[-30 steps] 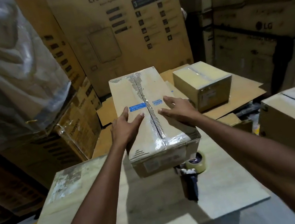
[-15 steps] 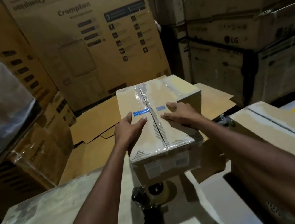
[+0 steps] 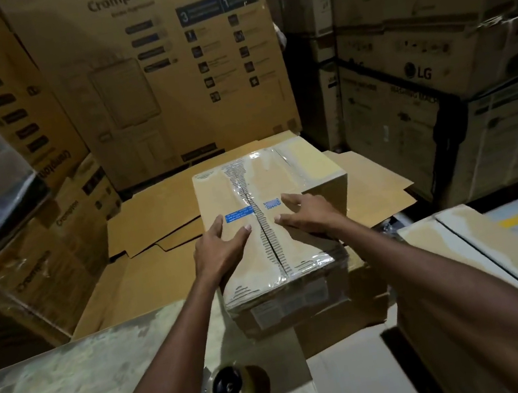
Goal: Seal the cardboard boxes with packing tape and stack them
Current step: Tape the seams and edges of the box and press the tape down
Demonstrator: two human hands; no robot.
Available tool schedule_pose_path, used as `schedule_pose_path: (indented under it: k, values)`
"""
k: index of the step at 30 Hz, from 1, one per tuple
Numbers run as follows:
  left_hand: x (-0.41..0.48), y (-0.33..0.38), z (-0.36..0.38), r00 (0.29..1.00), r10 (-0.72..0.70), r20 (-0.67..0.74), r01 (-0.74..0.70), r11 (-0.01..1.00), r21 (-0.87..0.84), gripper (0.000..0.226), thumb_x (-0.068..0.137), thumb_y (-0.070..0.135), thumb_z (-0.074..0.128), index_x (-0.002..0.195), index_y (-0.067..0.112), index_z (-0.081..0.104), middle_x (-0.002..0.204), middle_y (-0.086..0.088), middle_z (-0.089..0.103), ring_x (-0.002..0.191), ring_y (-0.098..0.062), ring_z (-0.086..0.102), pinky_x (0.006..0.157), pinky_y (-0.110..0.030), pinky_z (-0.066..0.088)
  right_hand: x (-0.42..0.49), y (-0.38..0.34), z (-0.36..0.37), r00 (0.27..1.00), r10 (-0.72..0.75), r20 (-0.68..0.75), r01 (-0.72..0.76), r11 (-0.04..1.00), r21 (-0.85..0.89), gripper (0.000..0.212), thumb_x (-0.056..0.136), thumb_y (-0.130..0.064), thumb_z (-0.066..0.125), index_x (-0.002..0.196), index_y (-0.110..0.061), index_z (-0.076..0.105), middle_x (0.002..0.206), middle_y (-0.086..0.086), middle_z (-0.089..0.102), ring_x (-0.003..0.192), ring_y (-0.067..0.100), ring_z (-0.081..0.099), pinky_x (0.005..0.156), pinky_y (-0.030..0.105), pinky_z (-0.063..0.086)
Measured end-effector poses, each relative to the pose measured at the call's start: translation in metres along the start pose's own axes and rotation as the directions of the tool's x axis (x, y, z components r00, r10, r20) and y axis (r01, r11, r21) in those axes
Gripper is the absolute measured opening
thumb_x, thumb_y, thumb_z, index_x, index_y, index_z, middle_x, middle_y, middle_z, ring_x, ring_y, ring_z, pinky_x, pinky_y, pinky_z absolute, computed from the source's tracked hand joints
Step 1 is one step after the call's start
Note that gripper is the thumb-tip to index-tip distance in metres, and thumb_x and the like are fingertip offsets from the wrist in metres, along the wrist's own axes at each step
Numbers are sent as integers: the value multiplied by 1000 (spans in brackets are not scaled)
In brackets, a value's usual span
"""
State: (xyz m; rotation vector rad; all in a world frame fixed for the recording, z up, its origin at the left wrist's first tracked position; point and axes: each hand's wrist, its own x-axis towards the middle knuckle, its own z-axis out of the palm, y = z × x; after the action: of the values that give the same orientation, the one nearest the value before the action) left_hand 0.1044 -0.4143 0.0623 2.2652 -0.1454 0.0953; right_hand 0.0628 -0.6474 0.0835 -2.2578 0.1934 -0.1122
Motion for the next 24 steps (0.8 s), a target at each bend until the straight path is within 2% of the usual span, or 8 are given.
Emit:
schedule_pose_path:
  k: [3,7,11,14,19,24]
  values:
    - [10,9,2,997,-39,-71,39,999,1,105,68,79,68,154,26,42,137,4,66,114,-21,67,94,-50,58,24,5,-2,998,-45,46,43,998,47,72,93,-45,73,156,-24,44,154,4,52,136,26,53,106,44,49]
    - [26,4,1,985,-101,-140,103,995,8,111,64,81,70,156,28,37,142,0,62,117,-24,66,93,-52,58,58,7,2,986,-120,114,112,991,75,73,92,-44,74,156,-23,44,156,4,50,139,28,50,111,49,47]
    - [40,4,-1,969,-126,-213,133,991,20,95,79,66,75,157,27,38,149,-3,55,127,-27,61,97,-54,56,89,2,15,977,-169,133,151,979,134,74,91,-41,76,155,-23,45,155,2,52,139,27,50,112,51,46]
    - [64,-1,-4,963,-155,-223,162,987,16,98,76,69,75,157,31,37,153,-2,52,130,-28,58,97,-56,55,119,1,24,965,-213,152,192,971,141,74,91,-43,75,155,-22,45,155,0,51,142,25,48,114,50,44]
    - [137,-13,-4,958,-148,-246,164,985,46,99,76,68,77,158,30,36,156,-2,48,136,-29,53,103,-55,52,189,1,38,961,-226,157,196,963,184,76,90,-44,76,156,-23,44,155,-3,52,141,21,49,114,44,43]
    - [254,-26,6,974,-120,-193,130,991,43,102,78,67,76,160,27,30,159,-4,43,142,-27,47,109,-51,47,294,-3,42,960,-229,160,200,964,177,75,92,-39,76,157,-18,43,157,0,50,142,23,48,115,45,43]
